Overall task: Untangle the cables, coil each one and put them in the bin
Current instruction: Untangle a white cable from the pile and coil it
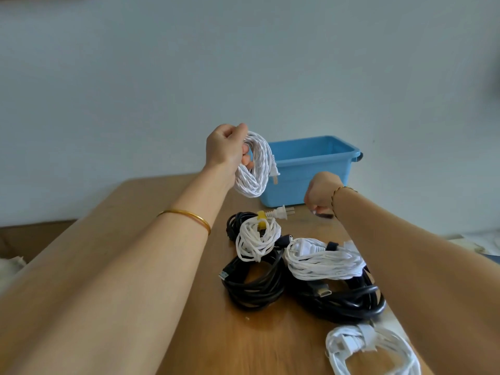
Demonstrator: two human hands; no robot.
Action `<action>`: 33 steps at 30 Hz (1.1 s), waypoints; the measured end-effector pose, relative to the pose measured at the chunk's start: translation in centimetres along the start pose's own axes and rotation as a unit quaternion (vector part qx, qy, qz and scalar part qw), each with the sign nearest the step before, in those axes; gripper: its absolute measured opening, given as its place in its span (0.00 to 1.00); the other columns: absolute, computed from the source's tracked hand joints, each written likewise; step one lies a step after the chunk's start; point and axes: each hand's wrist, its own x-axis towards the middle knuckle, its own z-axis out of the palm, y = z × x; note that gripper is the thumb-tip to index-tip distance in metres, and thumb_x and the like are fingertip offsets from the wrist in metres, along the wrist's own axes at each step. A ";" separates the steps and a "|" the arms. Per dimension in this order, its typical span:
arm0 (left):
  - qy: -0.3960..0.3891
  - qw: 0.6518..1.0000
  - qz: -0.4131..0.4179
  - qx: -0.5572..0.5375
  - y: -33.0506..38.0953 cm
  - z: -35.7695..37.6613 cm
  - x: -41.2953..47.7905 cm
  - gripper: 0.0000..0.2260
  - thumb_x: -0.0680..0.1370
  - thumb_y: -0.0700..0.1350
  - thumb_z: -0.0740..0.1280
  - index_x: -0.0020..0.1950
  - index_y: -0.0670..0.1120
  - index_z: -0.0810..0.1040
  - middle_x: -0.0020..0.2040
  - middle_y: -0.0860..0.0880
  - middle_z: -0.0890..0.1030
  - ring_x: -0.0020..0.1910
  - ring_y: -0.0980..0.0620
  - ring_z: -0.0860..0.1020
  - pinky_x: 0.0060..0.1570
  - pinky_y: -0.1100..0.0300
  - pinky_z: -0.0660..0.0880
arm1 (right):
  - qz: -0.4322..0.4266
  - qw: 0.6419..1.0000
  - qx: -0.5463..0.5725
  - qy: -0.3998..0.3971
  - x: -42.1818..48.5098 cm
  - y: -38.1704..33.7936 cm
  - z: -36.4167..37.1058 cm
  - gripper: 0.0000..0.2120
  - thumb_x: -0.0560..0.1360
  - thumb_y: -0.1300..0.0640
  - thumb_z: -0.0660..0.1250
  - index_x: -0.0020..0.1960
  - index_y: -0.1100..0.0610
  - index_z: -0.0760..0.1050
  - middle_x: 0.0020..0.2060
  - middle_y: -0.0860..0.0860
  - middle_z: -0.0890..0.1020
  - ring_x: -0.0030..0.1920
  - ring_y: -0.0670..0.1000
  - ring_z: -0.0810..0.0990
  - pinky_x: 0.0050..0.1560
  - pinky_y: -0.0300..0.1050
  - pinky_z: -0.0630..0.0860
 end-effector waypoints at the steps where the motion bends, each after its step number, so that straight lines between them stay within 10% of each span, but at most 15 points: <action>1: 0.002 1.000 0.000 -0.003 0.1 -0.2 -0.1 0.13 0.79 0.40 0.62 0.36 0.45 0.63 0.22 0.49 0.65 0.18 0.52 0.61 0.23 0.65 0.63 | -0.024 0.999 -0.001 0.043 -0.2 -0.7 -0.3 0.04 0.71 0.70 0.63 0.42 0.65 0.76 0.39 0.58 0.79 0.32 0.52 0.74 0.20 0.34 0.72; 4: 0.019 1.000 0.002 -0.008 0.3 -1.0 -0.1 0.13 0.79 0.41 0.62 0.36 0.45 0.63 0.24 0.48 0.65 0.18 0.52 0.60 0.24 0.63 0.62 | -0.110 0.989 0.042 0.093 -1.8 -3.4 -2.1 0.10 0.72 0.69 0.64 0.53 0.65 0.79 0.43 0.58 0.82 0.37 0.53 0.76 0.41 0.43 0.79; 10: 0.037 0.999 0.025 0.020 0.9 -4.5 -1.0 0.12 0.80 0.43 0.62 0.37 0.44 0.66 0.27 0.47 0.67 0.18 0.52 0.63 0.25 0.62 0.66 | -0.211 0.942 0.228 0.125 -6.4 -9.7 -3.2 0.12 0.73 0.68 0.66 0.54 0.59 0.79 0.36 0.52 0.79 0.31 0.45 0.71 0.31 0.34 0.68; 14: 0.025 0.998 0.043 0.032 0.9 -8.3 -1.8 0.11 0.80 0.43 0.62 0.39 0.43 0.67 0.26 0.47 0.68 0.19 0.52 0.64 0.25 0.61 0.66 | -0.249 0.913 0.315 0.077 -8.6 -13.0 1.0 0.16 0.75 0.60 0.64 0.52 0.75 0.75 0.40 0.69 0.76 0.35 0.52 0.67 0.37 0.42 0.65; 24: 0.057 0.997 0.057 0.008 0.0 -16.7 -2.6 0.13 0.79 0.44 0.62 0.36 0.43 0.66 0.21 0.50 0.66 0.20 0.51 0.63 0.27 0.59 0.66 | -0.382 0.894 0.235 -0.009 -9.3 -18.3 9.1 0.07 0.69 0.65 0.63 0.43 0.62 0.79 0.35 0.56 0.84 0.39 0.61 0.81 0.39 0.57 0.78; 29: 0.018 0.996 0.081 0.044 -0.9 -18.2 -1.5 0.15 0.79 0.48 0.61 0.37 0.38 0.71 0.23 0.48 0.67 0.23 0.49 0.66 0.31 0.57 0.67 | -0.407 0.872 0.272 -0.007 -8.5 -19.0 10.3 0.10 0.70 0.70 0.60 0.39 0.60 0.77 0.25 0.43 0.80 0.28 0.39 0.77 0.33 0.30 0.71; 33: 0.006 0.989 0.057 0.134 -1.3 -19.3 -0.5 0.22 0.76 0.55 0.64 0.47 0.35 0.79 0.31 0.47 0.78 0.34 0.48 0.75 0.43 0.52 0.73 | -0.412 0.886 0.209 0.029 -7.6 -18.9 10.5 0.10 0.71 0.65 0.65 0.33 0.54 0.74 0.24 0.44 0.72 0.25 0.42 0.69 0.25 0.32 0.63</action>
